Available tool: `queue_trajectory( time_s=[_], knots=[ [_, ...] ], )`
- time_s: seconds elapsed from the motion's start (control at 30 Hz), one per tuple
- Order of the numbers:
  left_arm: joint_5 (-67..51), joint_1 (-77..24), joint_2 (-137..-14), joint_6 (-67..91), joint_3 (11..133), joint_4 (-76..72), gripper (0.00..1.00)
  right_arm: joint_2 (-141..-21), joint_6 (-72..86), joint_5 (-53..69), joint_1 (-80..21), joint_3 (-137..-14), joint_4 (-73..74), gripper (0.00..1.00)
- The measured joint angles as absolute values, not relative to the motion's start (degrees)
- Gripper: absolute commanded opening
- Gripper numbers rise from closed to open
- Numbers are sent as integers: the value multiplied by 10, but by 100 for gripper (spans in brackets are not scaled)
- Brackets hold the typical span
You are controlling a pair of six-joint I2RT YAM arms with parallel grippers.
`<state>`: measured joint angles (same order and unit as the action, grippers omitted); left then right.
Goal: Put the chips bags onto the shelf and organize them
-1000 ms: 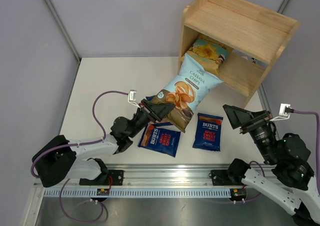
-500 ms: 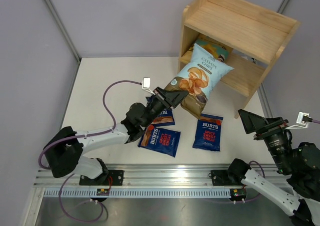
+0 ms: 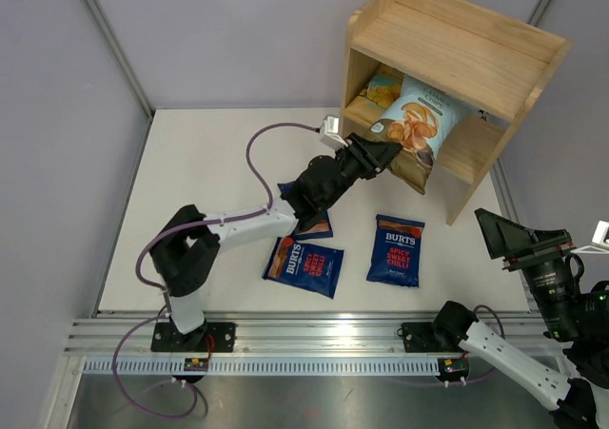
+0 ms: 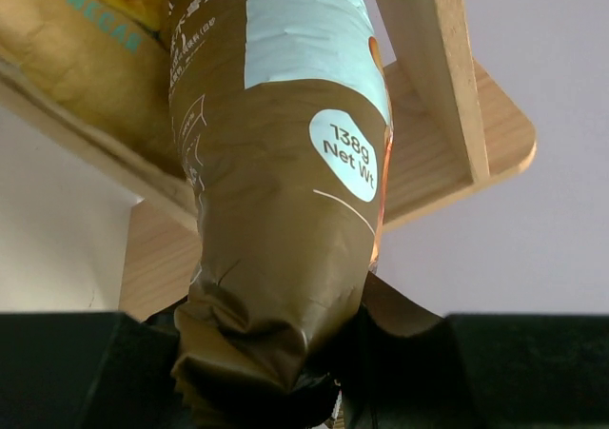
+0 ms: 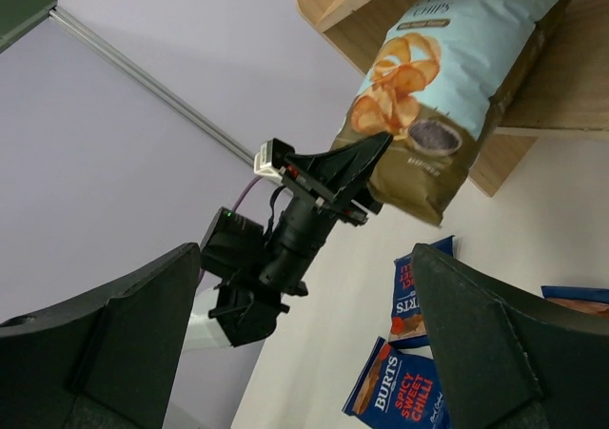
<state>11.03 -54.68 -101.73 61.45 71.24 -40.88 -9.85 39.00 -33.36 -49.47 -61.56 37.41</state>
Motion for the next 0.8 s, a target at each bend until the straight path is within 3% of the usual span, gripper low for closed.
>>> queue_trajectory(
  time_s=[0.5,0.8],
  knots=[
    [116,-554,-1269,568,1131,-255,18,-97,390,-317,-495,-619,373,100],
    [114,-555,-1362,562,1258,-158,20,-97,393,-304,-495,-624,372,99]
  ],
)
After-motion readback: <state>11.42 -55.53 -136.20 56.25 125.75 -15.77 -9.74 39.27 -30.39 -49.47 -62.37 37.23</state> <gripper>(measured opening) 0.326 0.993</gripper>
